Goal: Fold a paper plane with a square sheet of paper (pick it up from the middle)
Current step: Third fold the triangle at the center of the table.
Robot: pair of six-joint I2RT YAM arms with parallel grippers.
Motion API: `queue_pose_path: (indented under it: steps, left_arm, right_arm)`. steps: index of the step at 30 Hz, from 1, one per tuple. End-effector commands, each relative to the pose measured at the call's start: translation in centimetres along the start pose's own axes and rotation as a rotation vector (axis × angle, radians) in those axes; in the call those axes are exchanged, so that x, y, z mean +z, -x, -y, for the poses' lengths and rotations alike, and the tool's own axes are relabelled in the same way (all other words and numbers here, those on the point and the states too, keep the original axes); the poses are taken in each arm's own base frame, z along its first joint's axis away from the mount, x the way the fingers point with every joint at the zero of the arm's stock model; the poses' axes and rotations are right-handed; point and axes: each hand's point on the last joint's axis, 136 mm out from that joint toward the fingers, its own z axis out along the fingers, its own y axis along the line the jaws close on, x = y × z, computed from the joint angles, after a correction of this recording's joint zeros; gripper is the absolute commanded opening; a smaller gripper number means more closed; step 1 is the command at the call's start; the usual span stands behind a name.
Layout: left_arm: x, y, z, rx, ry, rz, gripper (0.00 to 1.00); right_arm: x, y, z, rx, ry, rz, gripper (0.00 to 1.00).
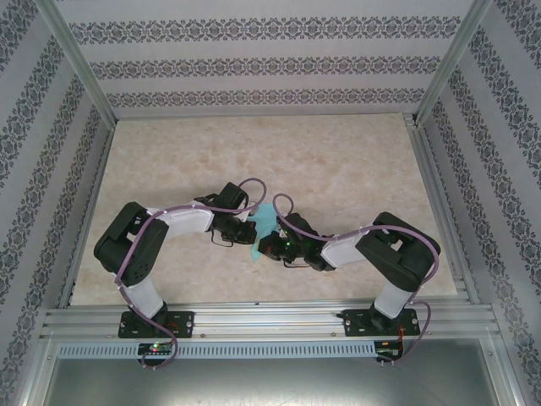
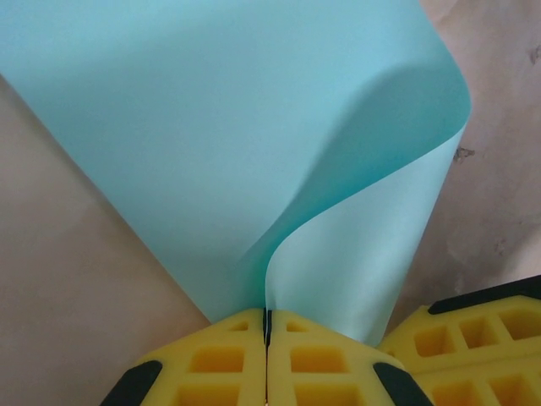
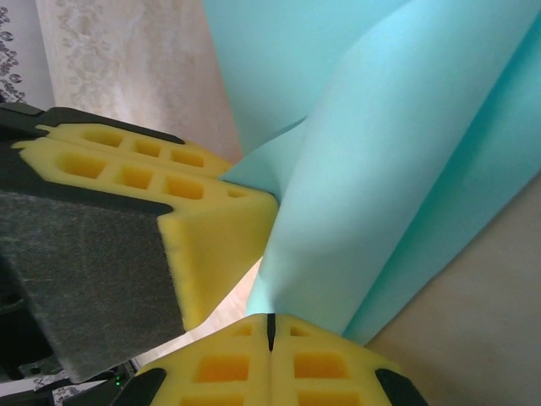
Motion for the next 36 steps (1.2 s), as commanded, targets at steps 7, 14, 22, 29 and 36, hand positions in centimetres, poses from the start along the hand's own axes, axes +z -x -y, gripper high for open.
queue_pose_path:
  steps: [7, 14, 22, 29, 36]
  left_arm:
    - [1.2, -2.0, -1.4, 0.001, 0.052, -0.079, 0.08]
    - [1.1, -2.1, -1.3, 0.004, 0.051, -0.083, 0.08]
    - [1.1, -2.0, -1.3, 0.005, 0.054, -0.08, 0.08]
    - [1.1, -2.0, -1.3, 0.009, 0.055, -0.084, 0.08]
    - [1.1, -2.0, -1.4, 0.01, 0.06, -0.084, 0.08]
  right_arm:
    - [-0.2, 0.0, -1.1, -0.025, 0.028, 0.007, 0.02]
    - [0.2, 0.8, -1.2, -0.018, 0.032, 0.018, 0.03]
    - [-0.3, 0.9, -1.8, -0.018, 0.041, 0.028, 0.03]
    - [0.2, 1.1, -1.2, -0.007, 0.024, 0.028, 0.03]
    - [0.2, 0.6, 1.7, 0.02, -0.059, 0.025, 0.03]
